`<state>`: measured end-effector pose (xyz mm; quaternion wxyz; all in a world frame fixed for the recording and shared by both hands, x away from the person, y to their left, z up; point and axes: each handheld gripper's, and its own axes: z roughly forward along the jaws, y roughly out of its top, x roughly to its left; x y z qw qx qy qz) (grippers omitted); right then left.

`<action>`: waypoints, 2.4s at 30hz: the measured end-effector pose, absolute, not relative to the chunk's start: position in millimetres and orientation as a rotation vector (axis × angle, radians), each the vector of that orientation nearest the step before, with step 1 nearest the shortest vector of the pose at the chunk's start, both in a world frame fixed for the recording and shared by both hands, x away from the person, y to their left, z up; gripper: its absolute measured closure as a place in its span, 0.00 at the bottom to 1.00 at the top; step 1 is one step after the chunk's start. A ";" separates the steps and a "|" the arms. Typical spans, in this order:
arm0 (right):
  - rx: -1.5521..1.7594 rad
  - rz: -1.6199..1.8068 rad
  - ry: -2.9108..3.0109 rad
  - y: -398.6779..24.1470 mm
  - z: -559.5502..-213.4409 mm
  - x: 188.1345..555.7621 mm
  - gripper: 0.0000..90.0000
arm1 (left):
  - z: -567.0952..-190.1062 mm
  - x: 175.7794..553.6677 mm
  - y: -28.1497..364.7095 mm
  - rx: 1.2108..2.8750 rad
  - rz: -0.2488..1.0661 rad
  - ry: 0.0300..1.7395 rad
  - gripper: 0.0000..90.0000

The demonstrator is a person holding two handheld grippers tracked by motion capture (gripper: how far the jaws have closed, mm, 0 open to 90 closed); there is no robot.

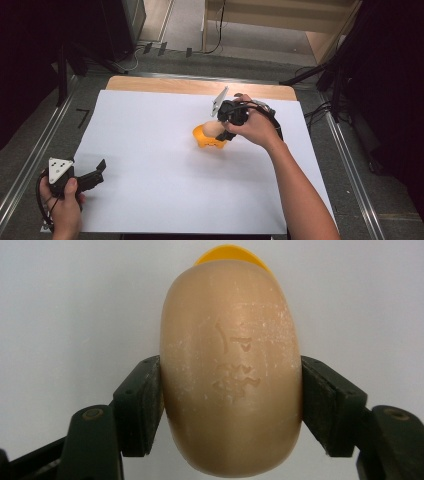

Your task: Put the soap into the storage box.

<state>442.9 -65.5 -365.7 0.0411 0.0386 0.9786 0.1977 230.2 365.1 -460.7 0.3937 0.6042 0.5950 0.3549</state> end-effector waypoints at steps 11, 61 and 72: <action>0.140 0.568 3.012 -60.0 -376.5 449.3 0.37 | -460.7 230.3 365.3 1.532 0.897 1.507 0.01; 0.321 0.641 3.004 -84.7 -378.8 446.2 0.24 | -460.7 230.3 365.7 1.531 0.892 1.509 0.01; 0.428 0.770 2.968 -113.6 -384.1 436.4 0.15 | -460.8 230.3 365.6 1.532 0.894 1.508 0.01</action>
